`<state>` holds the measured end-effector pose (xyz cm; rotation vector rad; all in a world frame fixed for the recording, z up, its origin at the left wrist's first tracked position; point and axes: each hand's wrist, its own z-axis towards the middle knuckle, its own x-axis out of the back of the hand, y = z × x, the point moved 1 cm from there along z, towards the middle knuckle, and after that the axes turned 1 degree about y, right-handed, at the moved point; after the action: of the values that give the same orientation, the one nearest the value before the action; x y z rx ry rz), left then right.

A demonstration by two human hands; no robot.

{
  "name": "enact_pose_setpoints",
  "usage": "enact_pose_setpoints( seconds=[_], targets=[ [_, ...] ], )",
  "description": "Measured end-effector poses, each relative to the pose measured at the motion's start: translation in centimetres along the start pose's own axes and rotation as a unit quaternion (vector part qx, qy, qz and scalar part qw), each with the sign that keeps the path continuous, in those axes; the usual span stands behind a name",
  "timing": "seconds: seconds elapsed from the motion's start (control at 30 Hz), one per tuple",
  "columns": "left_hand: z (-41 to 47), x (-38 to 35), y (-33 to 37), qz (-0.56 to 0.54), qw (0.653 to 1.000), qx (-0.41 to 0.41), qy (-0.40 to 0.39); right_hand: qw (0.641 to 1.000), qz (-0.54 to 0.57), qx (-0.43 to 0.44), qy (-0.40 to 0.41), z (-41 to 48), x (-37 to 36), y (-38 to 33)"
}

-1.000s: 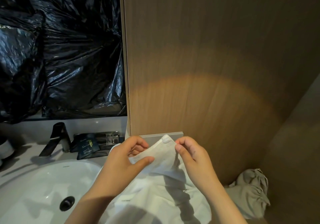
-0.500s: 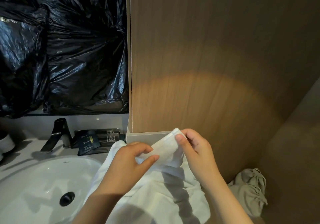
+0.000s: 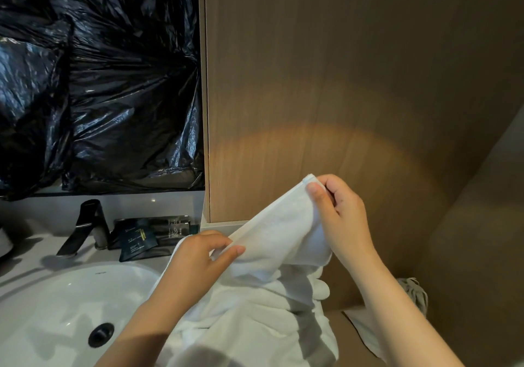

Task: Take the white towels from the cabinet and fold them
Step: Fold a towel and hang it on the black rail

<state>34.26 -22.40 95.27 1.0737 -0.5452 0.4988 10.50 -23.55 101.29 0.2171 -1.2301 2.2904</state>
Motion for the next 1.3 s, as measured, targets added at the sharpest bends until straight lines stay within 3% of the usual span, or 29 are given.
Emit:
enact_pose_setpoints(
  seconds=[0.23, 0.63, 0.97, 1.3],
  targets=[
    [1.6, -0.2, 0.4, -0.027, 1.000, 0.004, -0.006, 0.994, -0.052, 0.088, 0.043, 3.8, 2.6, -2.2],
    [4.3, 0.4, -1.6, 0.094, 0.992, 0.052, -0.062, 0.983, -0.086, 0.097, 0.127, 7.0, 8.0, -4.0],
    [7.0, 2.4, -3.3, 0.108, 0.990, 0.081, -0.027, 0.976, -0.095, 0.077, 0.181, 8.0, 10.7, -2.7],
    [13.0, 8.6, -0.4, 0.113, 0.986, 0.034, 0.117, 0.964, -0.090, 0.075, 0.240, 10.1, 13.6, -2.8]
  ],
)
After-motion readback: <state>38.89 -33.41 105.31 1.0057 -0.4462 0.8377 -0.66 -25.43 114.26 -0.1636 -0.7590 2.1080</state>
